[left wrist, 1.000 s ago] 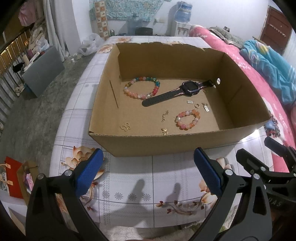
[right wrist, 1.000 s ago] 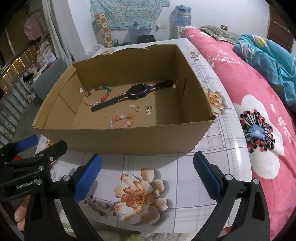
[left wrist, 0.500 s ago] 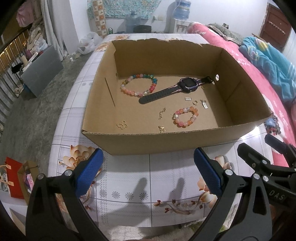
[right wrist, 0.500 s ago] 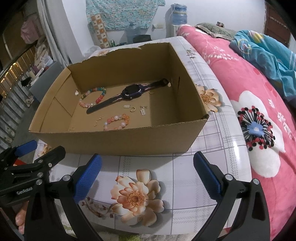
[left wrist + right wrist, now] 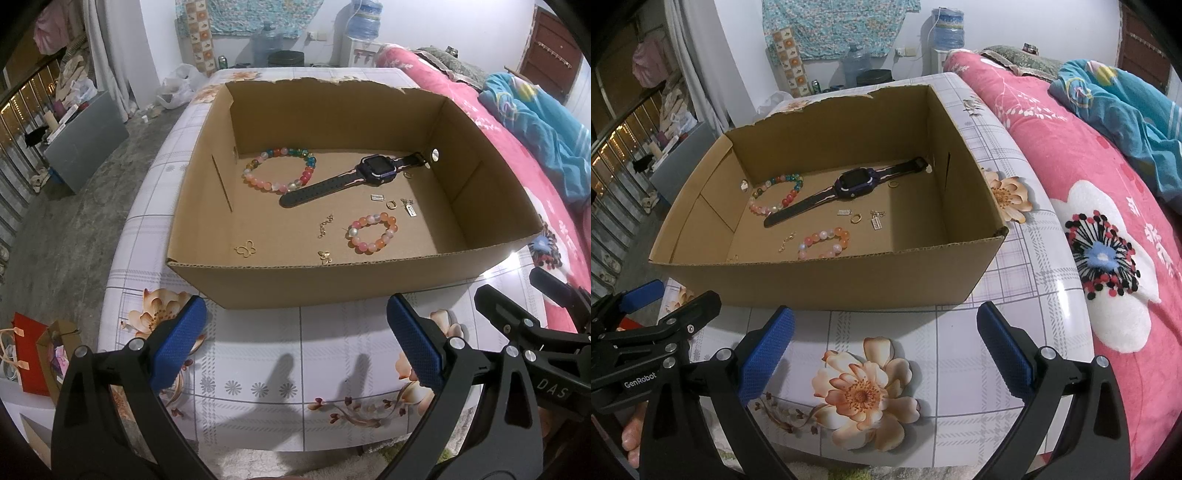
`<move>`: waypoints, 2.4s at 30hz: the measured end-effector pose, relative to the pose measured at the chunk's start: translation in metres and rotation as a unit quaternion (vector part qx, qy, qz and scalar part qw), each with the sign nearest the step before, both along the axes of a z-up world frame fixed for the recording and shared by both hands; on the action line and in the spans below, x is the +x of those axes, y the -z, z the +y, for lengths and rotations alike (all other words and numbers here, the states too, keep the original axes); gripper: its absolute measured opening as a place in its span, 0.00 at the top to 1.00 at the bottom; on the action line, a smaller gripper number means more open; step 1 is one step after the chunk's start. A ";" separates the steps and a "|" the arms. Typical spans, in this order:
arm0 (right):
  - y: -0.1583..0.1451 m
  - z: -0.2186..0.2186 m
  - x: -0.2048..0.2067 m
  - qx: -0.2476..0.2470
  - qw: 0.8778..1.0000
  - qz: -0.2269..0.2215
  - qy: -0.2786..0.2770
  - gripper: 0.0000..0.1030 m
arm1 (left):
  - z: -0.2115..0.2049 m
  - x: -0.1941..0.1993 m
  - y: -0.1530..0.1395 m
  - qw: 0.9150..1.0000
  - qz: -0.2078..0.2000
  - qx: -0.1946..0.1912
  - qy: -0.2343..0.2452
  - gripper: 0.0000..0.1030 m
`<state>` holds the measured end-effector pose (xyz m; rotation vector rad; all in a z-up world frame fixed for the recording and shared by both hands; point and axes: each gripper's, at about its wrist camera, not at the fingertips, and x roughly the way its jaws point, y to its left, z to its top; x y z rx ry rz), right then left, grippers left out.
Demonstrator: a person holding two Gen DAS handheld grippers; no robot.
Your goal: Organize jewelry
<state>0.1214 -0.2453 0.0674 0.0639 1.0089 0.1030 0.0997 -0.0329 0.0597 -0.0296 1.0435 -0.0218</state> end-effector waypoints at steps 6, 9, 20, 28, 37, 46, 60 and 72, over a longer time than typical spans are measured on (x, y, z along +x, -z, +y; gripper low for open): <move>0.000 0.000 0.000 0.001 1.000 0.000 0.000 0.06 | 0.000 0.000 0.000 1.000 0.000 0.001 0.000 0.08; 0.000 -0.001 0.000 0.001 1.000 0.000 0.000 0.06 | 0.000 0.000 0.000 1.000 0.000 0.001 0.000 0.08; 0.001 -0.001 0.000 0.004 1.000 0.002 0.001 0.06 | 0.001 0.000 -0.002 1.000 -0.003 0.006 -0.001 0.08; 0.002 -0.002 0.000 0.005 1.000 0.002 0.001 0.06 | 0.002 0.000 -0.002 1.000 -0.002 0.008 -0.001 0.08; 0.002 -0.002 -0.001 0.005 1.000 0.002 0.001 0.06 | 0.004 0.000 -0.003 1.000 -0.002 0.008 -0.002 0.08; 0.002 0.000 0.000 0.004 1.000 0.000 0.000 0.06 | 0.003 0.000 -0.003 1.000 -0.002 0.009 -0.002 0.08; 0.002 0.001 0.000 0.005 1.000 -0.001 0.000 0.06 | 0.006 0.001 -0.005 1.000 -0.002 0.011 -0.002 0.08; 0.002 0.000 0.000 0.006 1.000 -0.001 0.000 0.06 | 0.001 0.000 -0.005 1.000 -0.003 0.011 -0.003 0.08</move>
